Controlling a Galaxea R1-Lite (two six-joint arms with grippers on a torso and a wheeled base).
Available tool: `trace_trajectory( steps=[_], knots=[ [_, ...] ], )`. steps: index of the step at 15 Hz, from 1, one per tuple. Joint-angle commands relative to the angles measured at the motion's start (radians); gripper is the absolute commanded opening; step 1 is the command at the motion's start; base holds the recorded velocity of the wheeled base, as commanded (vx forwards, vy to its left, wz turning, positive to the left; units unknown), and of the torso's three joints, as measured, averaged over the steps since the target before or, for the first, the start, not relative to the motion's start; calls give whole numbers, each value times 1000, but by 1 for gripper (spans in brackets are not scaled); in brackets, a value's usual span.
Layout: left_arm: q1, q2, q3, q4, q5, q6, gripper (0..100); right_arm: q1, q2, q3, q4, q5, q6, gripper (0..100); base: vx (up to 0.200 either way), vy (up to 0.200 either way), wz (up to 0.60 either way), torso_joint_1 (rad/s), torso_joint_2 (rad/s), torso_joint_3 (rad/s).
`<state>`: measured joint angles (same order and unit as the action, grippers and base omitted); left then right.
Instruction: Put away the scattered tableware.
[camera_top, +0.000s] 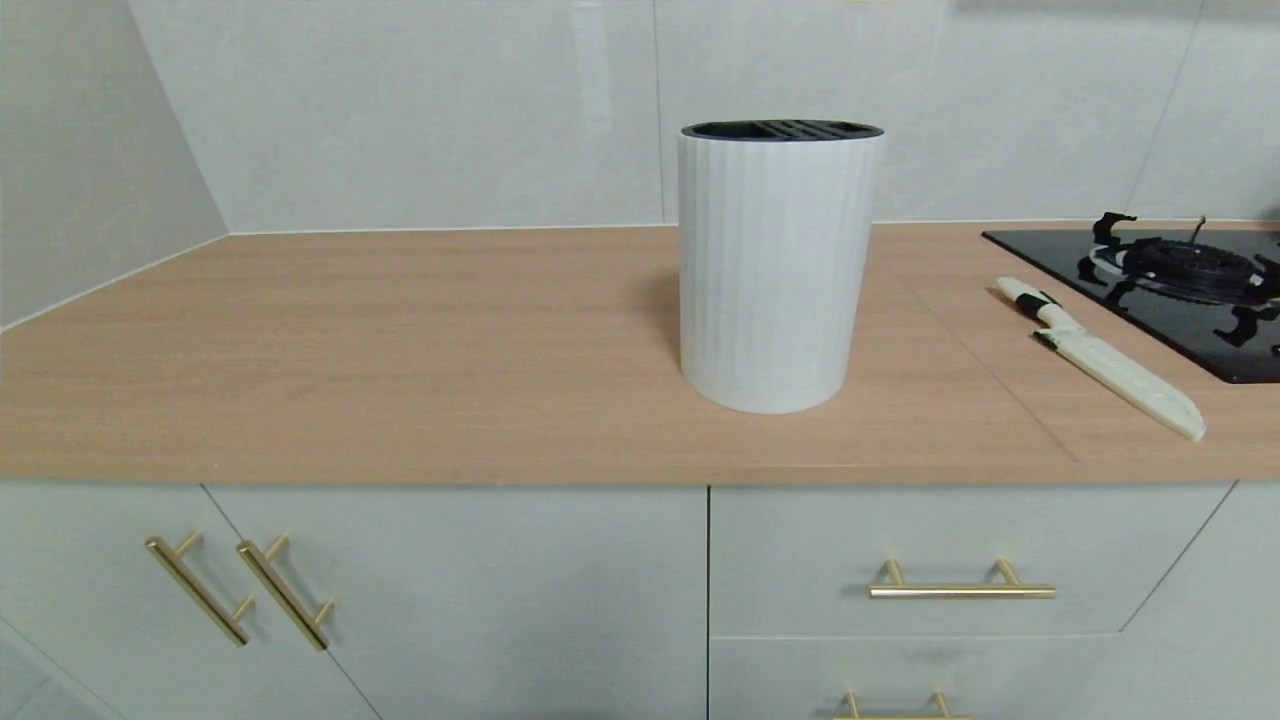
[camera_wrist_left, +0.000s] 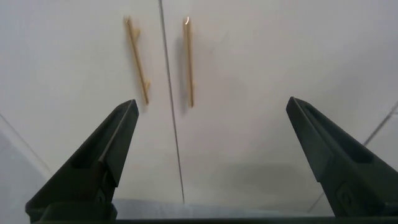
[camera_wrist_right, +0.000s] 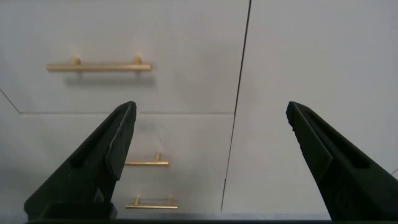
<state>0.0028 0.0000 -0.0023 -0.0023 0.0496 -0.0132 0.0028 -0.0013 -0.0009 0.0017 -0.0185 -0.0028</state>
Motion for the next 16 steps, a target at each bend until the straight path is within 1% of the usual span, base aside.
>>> trace_trajectory(
  steps=[1,9,16],
  knots=[
    [0,0,1,-1,0,1,100,0,1,1,0,0,0,100,0,0,0,119,-471,-334],
    [0,0,-1,-1,0,-1,100,0,1,1,0,0,0,100,0,0,0,154,-477,-317],
    [0,0,1,-1,1,-1,100,0,1,1,0,0,0,100,0,0,0,200,-505,-306]
  ],
)
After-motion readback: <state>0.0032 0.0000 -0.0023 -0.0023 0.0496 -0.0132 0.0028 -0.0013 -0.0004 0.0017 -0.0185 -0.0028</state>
